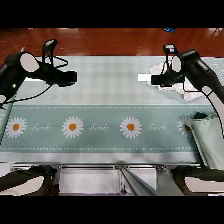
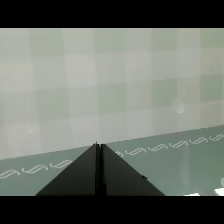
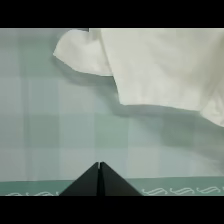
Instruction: Fold the shirts.
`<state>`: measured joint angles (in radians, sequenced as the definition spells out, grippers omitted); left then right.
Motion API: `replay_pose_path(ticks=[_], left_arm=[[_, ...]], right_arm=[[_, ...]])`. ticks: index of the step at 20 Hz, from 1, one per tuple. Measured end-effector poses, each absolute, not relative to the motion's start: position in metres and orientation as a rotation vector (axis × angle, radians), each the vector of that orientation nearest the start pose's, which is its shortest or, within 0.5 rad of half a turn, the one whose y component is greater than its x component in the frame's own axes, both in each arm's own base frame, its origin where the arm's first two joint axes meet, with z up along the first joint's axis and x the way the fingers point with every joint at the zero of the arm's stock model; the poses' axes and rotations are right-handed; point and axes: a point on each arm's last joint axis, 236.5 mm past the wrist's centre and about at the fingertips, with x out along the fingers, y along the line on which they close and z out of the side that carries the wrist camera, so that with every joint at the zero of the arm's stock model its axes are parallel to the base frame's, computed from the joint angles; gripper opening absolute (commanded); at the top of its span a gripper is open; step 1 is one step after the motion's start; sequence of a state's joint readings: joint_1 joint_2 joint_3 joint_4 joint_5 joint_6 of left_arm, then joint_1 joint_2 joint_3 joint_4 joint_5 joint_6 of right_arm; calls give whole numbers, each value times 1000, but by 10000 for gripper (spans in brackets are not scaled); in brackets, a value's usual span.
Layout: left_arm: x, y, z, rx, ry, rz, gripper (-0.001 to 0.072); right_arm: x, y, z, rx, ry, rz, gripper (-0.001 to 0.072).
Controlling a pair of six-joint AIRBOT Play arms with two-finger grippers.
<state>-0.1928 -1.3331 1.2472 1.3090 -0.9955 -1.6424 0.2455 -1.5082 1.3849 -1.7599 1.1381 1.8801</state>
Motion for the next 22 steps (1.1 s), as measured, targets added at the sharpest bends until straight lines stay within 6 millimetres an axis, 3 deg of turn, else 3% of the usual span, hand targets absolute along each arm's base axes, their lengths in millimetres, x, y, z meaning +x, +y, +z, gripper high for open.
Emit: replay_pose_path(ticks=[1, 2, 3, 4, 6, 8, 10, 14, 16, 17, 18, 19, 20, 22], left_arm=[[431, -135, 45, -211, 1069, -252, 15], [439, -135, 49, -216, 1030, -250, 16], [450, -135, 56, -223, 974, -247, 17], [461, -135, 64, -230, 917, -243, 58], [487, -132, 85, -248, 780, -231, 501], [510, -126, 105, -266, 649, -213, 508], [528, -116, 118, -278, 554, -188, 507], [543, -90, 111, -292, 526, -134, 507], [545, -76, 103, -298, 542, -107, 507], [546, -68, 100, -297, 547, -93, 507], [546, -62, 97, -300, 556, -82, 507], [545, -57, 94, -302, 569, -74, 507], [542, -53, 91, -304, 593, -67, 507], [529, -46, 78, -308, 684, -58, 507]], right_arm=[[448, 70, 1, -64, 1202, -72, 24], [454, 68, 3, -82, 1173, -68, 101], [463, 63, 8, -117, 1131, -70, 318], [474, 56, 14, -163, 1082, -80, 414], [498, 31, 30, -254, 969, -138, 414], [516, -5, 42, -295, 887, -230, 412], [526, -43, 36, -252, 863, -317, 408], [526, -96, -17, -57, 935, -403, 403], [522, -105, -50, 33, 998, -399, 388], [520, -107, -65, 67, 1031, -392, 341], [517, -106, -79, 96, 1071, -381, 240], [513, -104, -90, 114, 1109, -366, 95], [511, -101, -96, 123, 1139, -349, 21], [512, -93, -93, 122, 1174, -302, 21]])
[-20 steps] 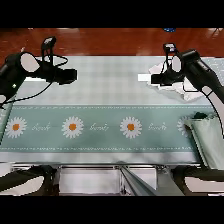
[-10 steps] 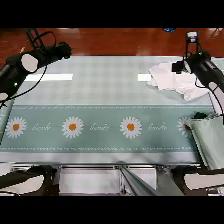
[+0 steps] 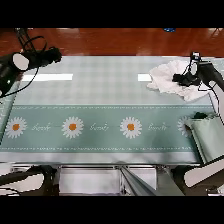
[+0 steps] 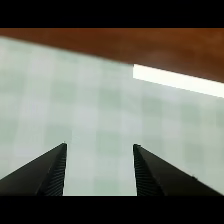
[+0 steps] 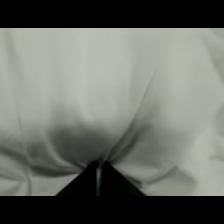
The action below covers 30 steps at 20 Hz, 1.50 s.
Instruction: Fold the shirts.
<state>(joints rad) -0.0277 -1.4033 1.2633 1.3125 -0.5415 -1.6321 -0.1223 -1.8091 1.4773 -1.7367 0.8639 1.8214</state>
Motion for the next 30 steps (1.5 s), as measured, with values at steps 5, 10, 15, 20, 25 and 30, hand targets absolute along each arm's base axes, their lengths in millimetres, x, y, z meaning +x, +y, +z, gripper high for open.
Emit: replay_pose_path(ticks=[5, 10, 15, 20, 25, 30], left_arm=[[467, -21, 35, -284, 1017, -52, 507], [403, -24, 43, -277, 1165, -126, 507], [352, -40, 85, -274, 1067, -194, 507], [314, -47, 94, -278, 963, -202, 507], [304, -52, 81, -304, 960, -207, 507], [303, -54, 71, -322, 979, -208, 507]], right_arm=[[545, -63, 21, 46, 1014, -173, 21], [545, -4, 204, -18, 668, -38, 21], [487, 75, 330, -84, 418, 139, 21], [426, 177, 340, -127, 440, 412, 21], [385, 287, 229, -185, 700, 672, 21], [350, 372, 87, -131, 996, 828, 101]])
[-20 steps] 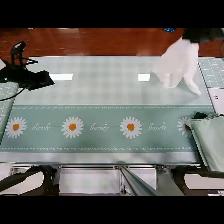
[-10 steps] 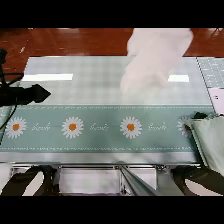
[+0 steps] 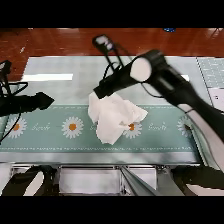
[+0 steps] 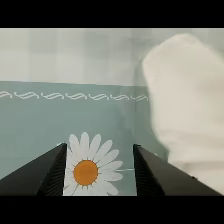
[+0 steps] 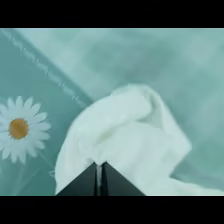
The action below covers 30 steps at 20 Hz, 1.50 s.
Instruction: Fold the shirts.
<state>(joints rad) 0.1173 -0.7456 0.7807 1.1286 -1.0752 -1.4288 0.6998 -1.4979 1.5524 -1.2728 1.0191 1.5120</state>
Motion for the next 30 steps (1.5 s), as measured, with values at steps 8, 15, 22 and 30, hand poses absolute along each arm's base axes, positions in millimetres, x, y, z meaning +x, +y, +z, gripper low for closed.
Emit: replay_pose_path(ticks=[8, 15, 22, 30], left_arm=[[287, -68, 20, -414, 1125, -227, 507], [262, -112, -39, -613, 1271, -331, 507], [273, -173, -93, -690, 1360, -365, 506], [323, -200, -105, -678, 1339, -380, 15]], right_arm=[[362, 314, 56, -242, 1100, 684, 401], [382, 66, 76, 36, 1050, 46, 401], [297, 45, -12, 384, 1184, 9, 401], [254, 64, -55, 514, 1298, 36, 401]])
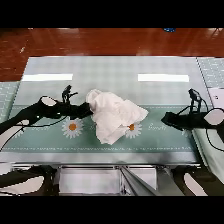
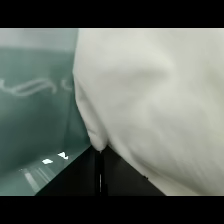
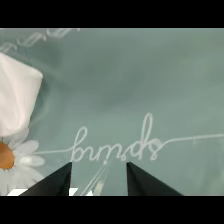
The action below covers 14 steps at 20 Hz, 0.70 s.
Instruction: Fold the shirts.
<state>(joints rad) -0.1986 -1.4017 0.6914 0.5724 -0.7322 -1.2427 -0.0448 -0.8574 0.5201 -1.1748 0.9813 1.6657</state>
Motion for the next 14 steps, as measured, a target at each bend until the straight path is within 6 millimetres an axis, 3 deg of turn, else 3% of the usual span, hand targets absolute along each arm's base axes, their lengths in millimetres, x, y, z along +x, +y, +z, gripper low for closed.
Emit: replay_pose_path(ticks=[3, 5, 11, 12, 14], left_arm=[[335, -205, -98, -669, 1310, -404, 15], [337, -208, -95, -667, 1310, -419, 15], [338, -211, -92, -670, 1312, -435, 15], [338, -211, -92, -670, 1312, -436, 15], [338, -211, -91, -670, 1313, -438, 15]], right_arm=[[244, 89, -74, 604, 1352, 94, 401], [248, 108, -82, 667, 1359, 141, 401], [298, 147, -97, 873, 1329, 212, 390], [307, 151, -98, 901, 1333, 220, 358], [322, 158, -102, 911, 1351, 246, 92]])
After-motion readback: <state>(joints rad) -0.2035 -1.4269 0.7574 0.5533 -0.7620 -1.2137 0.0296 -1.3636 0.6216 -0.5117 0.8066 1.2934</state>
